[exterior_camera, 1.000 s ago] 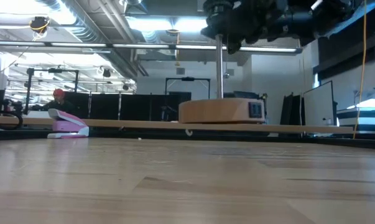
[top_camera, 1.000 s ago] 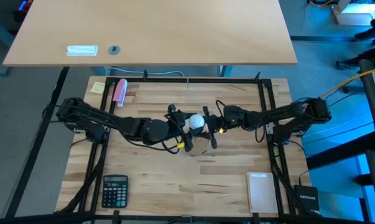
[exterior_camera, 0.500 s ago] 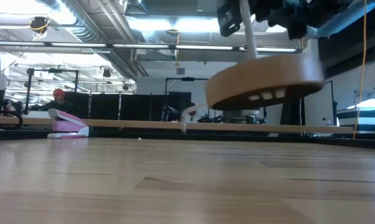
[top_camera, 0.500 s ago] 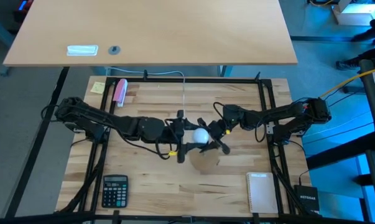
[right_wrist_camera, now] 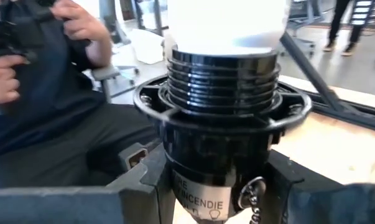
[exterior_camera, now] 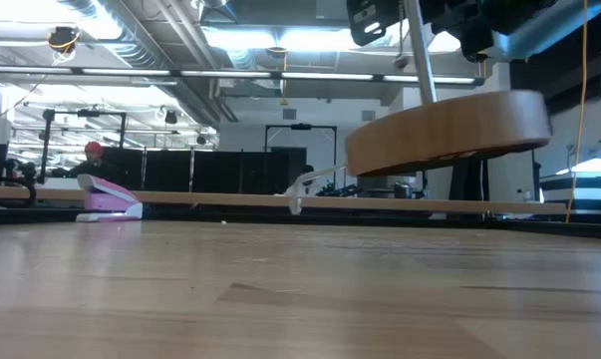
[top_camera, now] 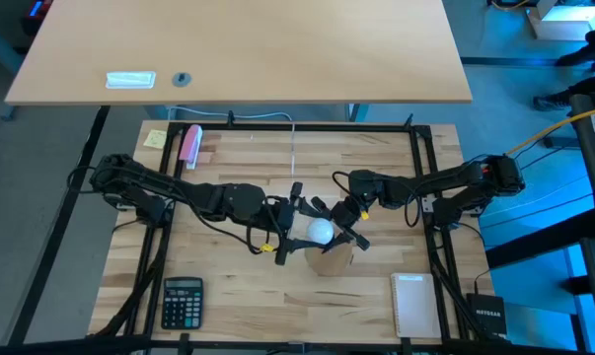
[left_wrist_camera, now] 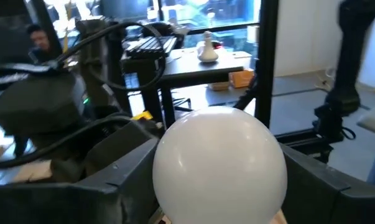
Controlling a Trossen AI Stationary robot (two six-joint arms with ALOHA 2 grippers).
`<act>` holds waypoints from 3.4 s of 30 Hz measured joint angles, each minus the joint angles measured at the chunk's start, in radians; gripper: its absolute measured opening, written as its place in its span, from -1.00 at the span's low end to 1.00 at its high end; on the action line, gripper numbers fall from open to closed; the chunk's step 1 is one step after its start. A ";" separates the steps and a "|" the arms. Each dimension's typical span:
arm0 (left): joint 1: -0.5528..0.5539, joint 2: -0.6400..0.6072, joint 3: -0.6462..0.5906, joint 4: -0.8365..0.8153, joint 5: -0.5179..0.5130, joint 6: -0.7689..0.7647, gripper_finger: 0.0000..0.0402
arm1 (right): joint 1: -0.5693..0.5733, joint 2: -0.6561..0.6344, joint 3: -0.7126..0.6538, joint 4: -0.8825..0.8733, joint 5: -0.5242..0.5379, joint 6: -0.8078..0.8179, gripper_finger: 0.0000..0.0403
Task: Screw lightbulb
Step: Insert the white lightbulb into the brown lamp
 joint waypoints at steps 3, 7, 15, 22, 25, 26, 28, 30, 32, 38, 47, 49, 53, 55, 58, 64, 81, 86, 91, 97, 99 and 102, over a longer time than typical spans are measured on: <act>0.000 0.000 -0.001 -0.002 -0.050 -0.030 0.49 | 0.000 0.000 0.001 0.000 0.046 -0.017 -0.26; 0.000 -0.002 -0.005 -0.044 -0.102 -0.029 0.71 | -0.008 -0.005 0.008 0.017 0.080 -0.043 -0.26; -0.027 -0.094 -0.004 -0.188 -0.235 -0.045 0.84 | -0.010 -0.074 0.008 -0.033 0.158 -0.065 -0.26; -0.065 -0.153 -0.002 -0.322 -0.456 -0.135 0.79 | -0.011 -0.110 0.006 -0.113 0.245 -0.094 -0.26; -0.071 -0.168 -0.001 -0.357 -0.482 -0.171 0.77 | -0.026 -0.110 0.005 -0.123 0.277 -0.095 -0.26; -0.071 -0.172 -0.001 -0.370 -0.486 -0.182 0.76 | -0.032 -0.109 0.005 -0.130 0.292 -0.094 -0.26; -0.071 -0.174 -0.001 -0.380 -0.495 -0.202 0.75 | -0.049 -0.108 0.004 -0.154 0.324 -0.093 -0.26; -0.071 -0.175 -0.001 -0.383 -0.503 -0.210 0.75 | -0.064 -0.106 -0.004 -0.164 0.364 -0.095 -0.26; -0.071 -0.175 -0.001 -0.384 -0.504 -0.211 0.74 | -0.072 -0.106 -0.016 -0.163 0.404 -0.094 -0.26; -0.064 -0.174 0.000 -0.384 -0.536 -0.229 0.74 | -0.097 -0.080 -0.064 -0.063 0.558 -0.048 -0.26; -0.064 -0.159 0.000 -0.357 -0.736 -0.342 0.74 | -0.103 0.009 -0.073 0.016 0.770 0.025 -0.26; -0.064 -0.154 0.000 -0.348 -0.775 -0.379 0.74 | -0.103 0.019 -0.073 0.035 0.780 0.040 -0.26; -0.056 -0.129 0.001 -0.317 -0.833 -0.443 0.74 | -0.102 0.026 -0.072 0.038 0.805 0.042 -0.26; -0.050 -0.103 0.002 -0.290 -0.858 -0.451 0.74 | -0.102 0.026 -0.072 0.040 0.810 0.048 -0.26; -0.037 -0.051 0.001 -0.188 -0.859 -0.388 0.74 | -0.102 0.026 -0.072 0.042 0.812 0.051 -0.26; -0.032 0.001 0.002 -0.082 -0.869 -0.301 0.74 | -0.102 0.026 -0.072 0.038 0.813 0.051 -0.26; -0.019 0.022 0.002 -0.122 -0.848 -0.303 0.13 | -0.102 0.027 -0.072 0.036 0.806 0.041 -0.26; -0.021 0.017 0.002 -0.126 -0.829 -0.283 0.13 | -0.102 0.023 -0.072 0.036 0.769 0.039 -0.26; -0.029 0.000 0.004 -0.128 -0.752 -0.272 0.13 | -0.103 -0.001 -0.066 0.031 0.620 0.035 -0.26; -0.029 -0.011 0.006 -0.113 -0.574 -0.282 0.13 | -0.103 -0.038 -0.066 0.022 0.365 0.043 -0.26; -0.028 -0.011 0.006 -0.102 -0.499 -0.265 0.13 | -0.103 -0.040 -0.060 0.018 0.269 0.050 -0.26; -0.022 -0.010 0.007 -0.082 -0.378 -0.242 0.13 | -0.101 -0.040 -0.041 0.016 0.126 0.086 -0.26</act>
